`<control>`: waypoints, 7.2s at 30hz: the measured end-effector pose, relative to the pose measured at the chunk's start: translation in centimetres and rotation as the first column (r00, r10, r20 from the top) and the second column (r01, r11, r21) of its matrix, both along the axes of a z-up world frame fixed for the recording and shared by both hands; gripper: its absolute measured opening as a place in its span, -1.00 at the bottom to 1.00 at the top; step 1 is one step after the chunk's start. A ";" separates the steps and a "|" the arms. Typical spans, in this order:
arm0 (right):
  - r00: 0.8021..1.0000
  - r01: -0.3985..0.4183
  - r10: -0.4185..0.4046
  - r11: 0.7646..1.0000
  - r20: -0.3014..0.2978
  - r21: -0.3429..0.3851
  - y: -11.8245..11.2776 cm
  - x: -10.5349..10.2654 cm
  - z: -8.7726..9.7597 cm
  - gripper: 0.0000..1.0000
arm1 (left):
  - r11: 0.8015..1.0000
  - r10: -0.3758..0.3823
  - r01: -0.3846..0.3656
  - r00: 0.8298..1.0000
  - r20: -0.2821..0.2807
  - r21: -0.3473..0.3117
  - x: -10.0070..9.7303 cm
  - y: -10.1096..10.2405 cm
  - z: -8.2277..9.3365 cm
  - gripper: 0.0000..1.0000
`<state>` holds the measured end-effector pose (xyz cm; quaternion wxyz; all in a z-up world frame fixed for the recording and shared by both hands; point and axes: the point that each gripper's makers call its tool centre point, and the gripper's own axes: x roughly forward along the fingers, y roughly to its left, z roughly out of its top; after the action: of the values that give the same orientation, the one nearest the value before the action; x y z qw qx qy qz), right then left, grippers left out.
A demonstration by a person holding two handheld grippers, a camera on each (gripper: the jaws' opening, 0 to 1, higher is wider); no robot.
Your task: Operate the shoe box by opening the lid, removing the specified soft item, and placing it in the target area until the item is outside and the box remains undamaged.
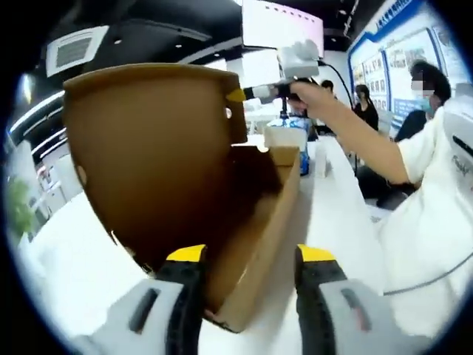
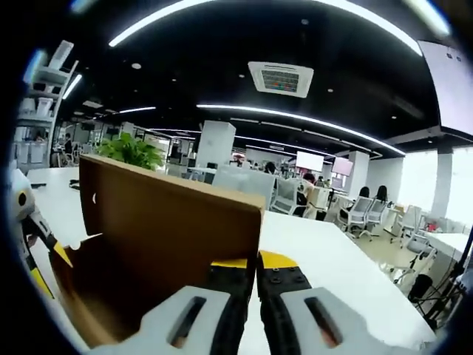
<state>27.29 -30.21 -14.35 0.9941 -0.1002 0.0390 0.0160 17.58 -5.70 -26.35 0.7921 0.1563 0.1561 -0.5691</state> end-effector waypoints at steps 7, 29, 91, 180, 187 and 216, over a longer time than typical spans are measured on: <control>1.000 0.005 -0.005 1.000 0.018 -0.007 0.1 -0.5 -0.1 -1.00 | 0.965 0.186 -0.185 0.983 -0.012 -0.185 1.4 1.2 2.4 -0.02; 0.997 0.019 -0.018 1.000 0.071 -0.018 0.3 -2.7 -0.9 -1.00 | 0.789 0.359 -0.389 0.920 -0.157 -0.476 3.3 4.1 8.2 0.31; 0.999 -0.032 0.033 0.997 0.015 -0.066 1.4 -4.7 -5.8 -0.95 | 0.767 0.457 -0.497 0.867 -0.199 -0.404 4.0 4.3 6.9 0.01; 0.872 -0.476 0.477 0.879 -0.112 0.036 10.5 -7.9 -10.5 0.46 | 0.772 0.531 -0.524 0.843 -0.089 -0.360 3.7 7.9 2.3 0.06; 0.878 -0.467 0.462 0.884 -0.123 -0.011 10.5 -7.8 -10.7 0.46 | 0.780 0.529 -0.513 0.846 -0.060 -0.357 3.8 8.0 2.2 0.06; 0.863 -0.492 0.502 0.860 -0.055 0.132 9.5 -9.4 -7.8 0.46 | 0.884 0.460 -0.403 0.842 0.281 -0.238 1.8 7.9 4.3 0.30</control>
<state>17.93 -20.71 -22.19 0.9576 -0.0494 0.0543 0.2786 19.39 2.25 -22.09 0.9250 0.1418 0.0039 -0.3525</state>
